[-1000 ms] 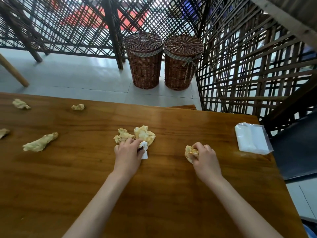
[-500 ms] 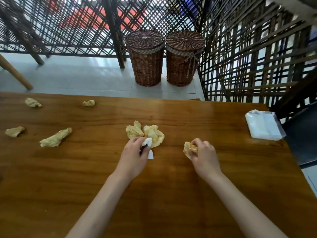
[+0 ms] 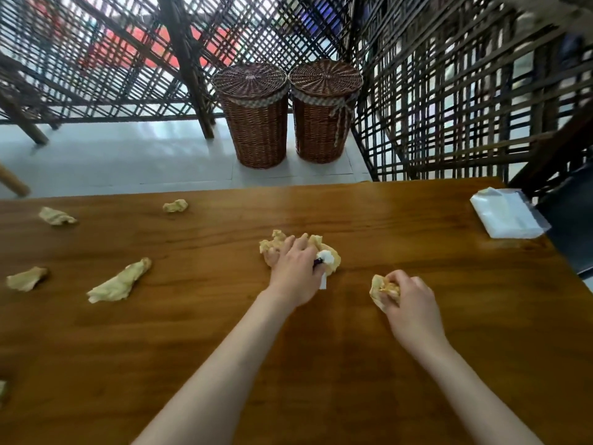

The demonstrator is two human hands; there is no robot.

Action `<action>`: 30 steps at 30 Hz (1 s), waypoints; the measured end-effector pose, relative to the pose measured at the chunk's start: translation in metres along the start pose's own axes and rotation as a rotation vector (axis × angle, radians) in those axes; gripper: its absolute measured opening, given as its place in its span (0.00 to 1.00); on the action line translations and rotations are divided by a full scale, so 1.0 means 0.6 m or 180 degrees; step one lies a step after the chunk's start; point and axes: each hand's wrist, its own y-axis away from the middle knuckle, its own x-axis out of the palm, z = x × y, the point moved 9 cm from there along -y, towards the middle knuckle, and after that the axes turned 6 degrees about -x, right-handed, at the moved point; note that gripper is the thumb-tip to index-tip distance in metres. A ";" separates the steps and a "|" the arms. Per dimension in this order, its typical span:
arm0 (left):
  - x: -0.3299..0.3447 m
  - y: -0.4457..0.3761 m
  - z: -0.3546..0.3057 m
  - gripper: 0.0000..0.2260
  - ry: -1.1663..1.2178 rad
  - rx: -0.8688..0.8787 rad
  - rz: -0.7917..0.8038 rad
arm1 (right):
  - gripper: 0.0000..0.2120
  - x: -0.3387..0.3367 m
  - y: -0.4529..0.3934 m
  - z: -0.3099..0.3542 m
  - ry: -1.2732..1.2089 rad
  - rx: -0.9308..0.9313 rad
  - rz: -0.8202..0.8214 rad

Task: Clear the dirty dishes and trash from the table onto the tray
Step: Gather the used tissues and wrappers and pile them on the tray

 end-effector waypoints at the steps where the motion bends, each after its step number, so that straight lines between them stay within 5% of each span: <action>1: 0.002 0.001 -0.003 0.12 -0.0014 0.0068 -0.0025 | 0.12 0.001 0.003 0.001 0.0010 0.0031 -0.0013; 10: -0.074 0.029 0.038 0.09 0.0313 -0.0241 -0.1012 | 0.11 -0.005 0.023 0.003 -0.0027 0.0045 -0.0039; 14: -0.084 0.019 0.088 0.11 0.0604 -0.0687 -0.0832 | 0.11 -0.005 0.028 0.006 -0.0040 -0.0020 0.0015; 24: -0.067 0.031 0.101 0.19 0.0977 -0.0678 -0.0705 | 0.12 0.000 0.024 0.012 0.0049 -0.0194 0.0087; 30: -0.073 0.053 0.108 0.18 0.0302 -0.0723 -0.0658 | 0.12 0.007 0.014 0.047 0.0059 -0.0405 0.0136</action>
